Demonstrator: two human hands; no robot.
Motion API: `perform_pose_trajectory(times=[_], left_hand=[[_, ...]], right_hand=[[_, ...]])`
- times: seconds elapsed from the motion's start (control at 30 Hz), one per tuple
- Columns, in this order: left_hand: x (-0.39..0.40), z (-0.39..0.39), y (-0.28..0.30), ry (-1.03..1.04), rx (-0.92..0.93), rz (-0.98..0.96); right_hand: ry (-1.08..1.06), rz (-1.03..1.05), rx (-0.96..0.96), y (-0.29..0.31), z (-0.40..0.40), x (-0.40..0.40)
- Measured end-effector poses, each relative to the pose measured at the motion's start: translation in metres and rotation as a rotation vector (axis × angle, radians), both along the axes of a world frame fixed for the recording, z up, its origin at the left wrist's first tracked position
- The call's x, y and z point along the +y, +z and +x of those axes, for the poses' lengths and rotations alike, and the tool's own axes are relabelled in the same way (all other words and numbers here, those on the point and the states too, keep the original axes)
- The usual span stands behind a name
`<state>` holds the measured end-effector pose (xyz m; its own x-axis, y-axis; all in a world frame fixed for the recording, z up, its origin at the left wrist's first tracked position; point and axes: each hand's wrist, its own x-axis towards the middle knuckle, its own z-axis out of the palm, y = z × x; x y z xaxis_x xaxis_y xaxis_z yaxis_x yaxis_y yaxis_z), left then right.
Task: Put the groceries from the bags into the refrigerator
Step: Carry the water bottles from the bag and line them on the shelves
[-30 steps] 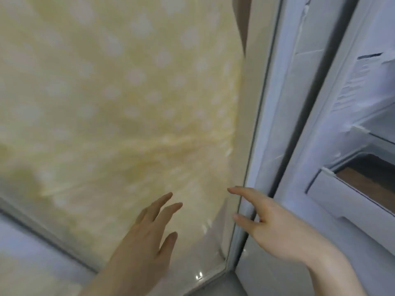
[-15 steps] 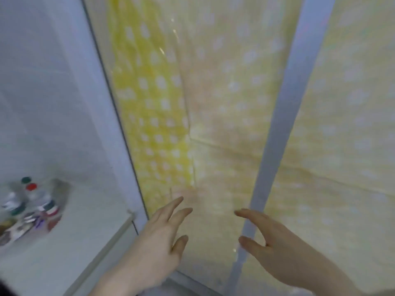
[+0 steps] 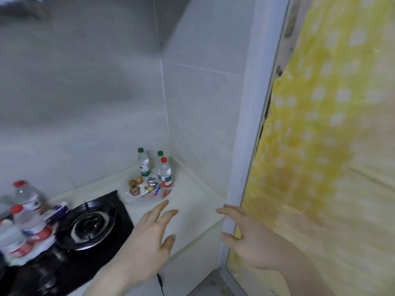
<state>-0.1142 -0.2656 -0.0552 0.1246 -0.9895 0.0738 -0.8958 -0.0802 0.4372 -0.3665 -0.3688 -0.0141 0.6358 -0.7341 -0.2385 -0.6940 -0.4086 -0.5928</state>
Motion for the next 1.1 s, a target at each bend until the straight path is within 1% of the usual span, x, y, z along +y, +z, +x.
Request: perform_pose_trajectory(times=[0.23,0.47,0.77,0.93,1.1], left_hand=[[0.011,0.065,0.0,0.247,0.002,0.023],[-0.031,0.085,-0.009,0.407,0.0,0.052],[-0.105,0.085,-0.018,0.531,0.022,0.057],[-0.123,0.1,-0.028,0.582,0.054,0.069],[-0.135,0.128,-0.039,0.595,0.061,0.091]], right_hand=[[0.2,-0.08,-0.037,-0.005,0.097,-0.053],[0.34,-0.098,-0.051,-0.018,0.138,-0.125],[0.456,-0.099,-0.043,-0.03,0.173,-0.229],[0.494,-0.106,-0.041,-0.042,0.208,-0.264],[0.47,-0.071,-0.058,-0.061,0.248,-0.287]])
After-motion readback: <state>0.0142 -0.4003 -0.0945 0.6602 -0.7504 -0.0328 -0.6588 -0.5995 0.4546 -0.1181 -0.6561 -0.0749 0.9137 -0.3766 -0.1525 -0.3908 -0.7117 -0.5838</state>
